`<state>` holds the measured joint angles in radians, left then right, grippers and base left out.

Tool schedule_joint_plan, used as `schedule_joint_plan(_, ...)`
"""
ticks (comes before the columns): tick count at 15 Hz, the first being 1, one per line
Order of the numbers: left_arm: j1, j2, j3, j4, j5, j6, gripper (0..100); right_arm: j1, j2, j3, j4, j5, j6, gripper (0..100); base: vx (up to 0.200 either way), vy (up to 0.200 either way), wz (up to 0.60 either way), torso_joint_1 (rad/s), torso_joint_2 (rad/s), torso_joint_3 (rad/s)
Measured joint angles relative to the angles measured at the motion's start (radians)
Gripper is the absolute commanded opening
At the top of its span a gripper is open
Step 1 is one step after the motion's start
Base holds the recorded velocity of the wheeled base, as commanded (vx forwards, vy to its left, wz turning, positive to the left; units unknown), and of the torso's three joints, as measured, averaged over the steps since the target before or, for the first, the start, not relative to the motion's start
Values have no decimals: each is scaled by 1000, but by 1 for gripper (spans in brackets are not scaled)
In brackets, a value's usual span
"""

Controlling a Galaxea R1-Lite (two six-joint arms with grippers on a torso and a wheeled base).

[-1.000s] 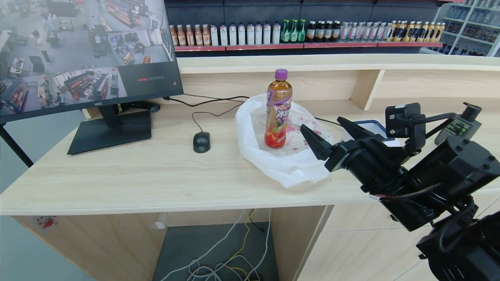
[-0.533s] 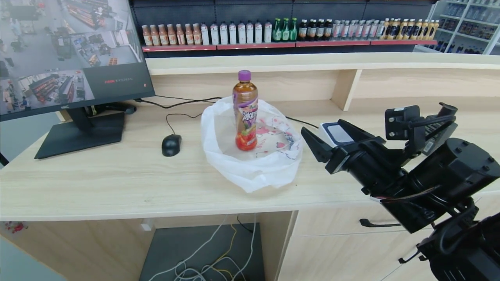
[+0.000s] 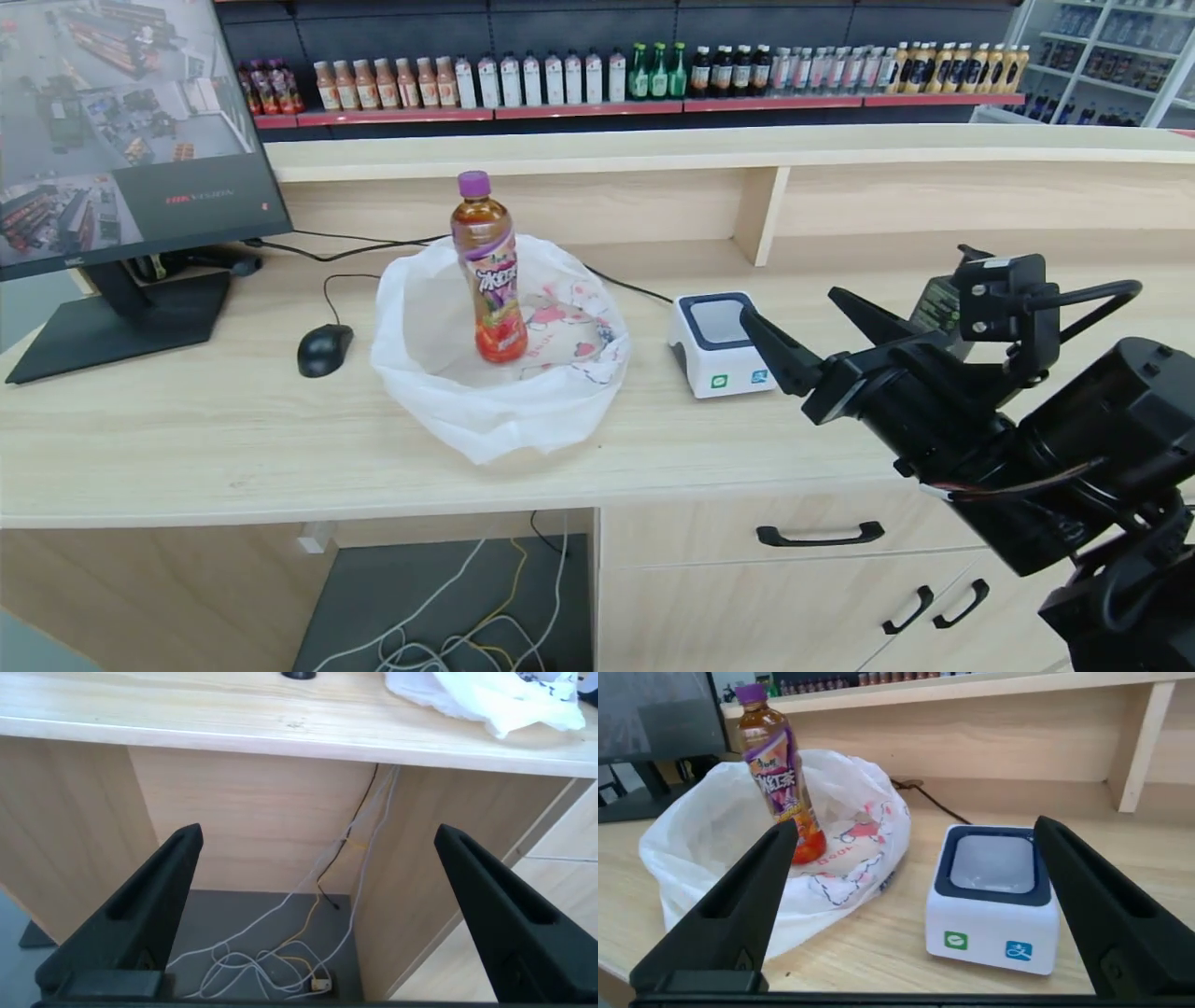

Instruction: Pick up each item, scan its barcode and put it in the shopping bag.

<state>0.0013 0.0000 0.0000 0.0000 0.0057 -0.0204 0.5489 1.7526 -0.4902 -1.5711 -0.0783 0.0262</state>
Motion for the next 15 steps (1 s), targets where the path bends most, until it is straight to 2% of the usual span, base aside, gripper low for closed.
schedule_joint_plan(13, 0, 0, 0, 0, 0, 0, 100, -17, -33, 43, 1, 0, -1, 100, 0, -200, 0, 2, 1, 3)
schedule_joint_plan(15, 0, 0, 0, 0, 0, 2, 100, -49, -34, 53, 0, -1, -3, 100, 0, 0, 0, 0, 0, 0)
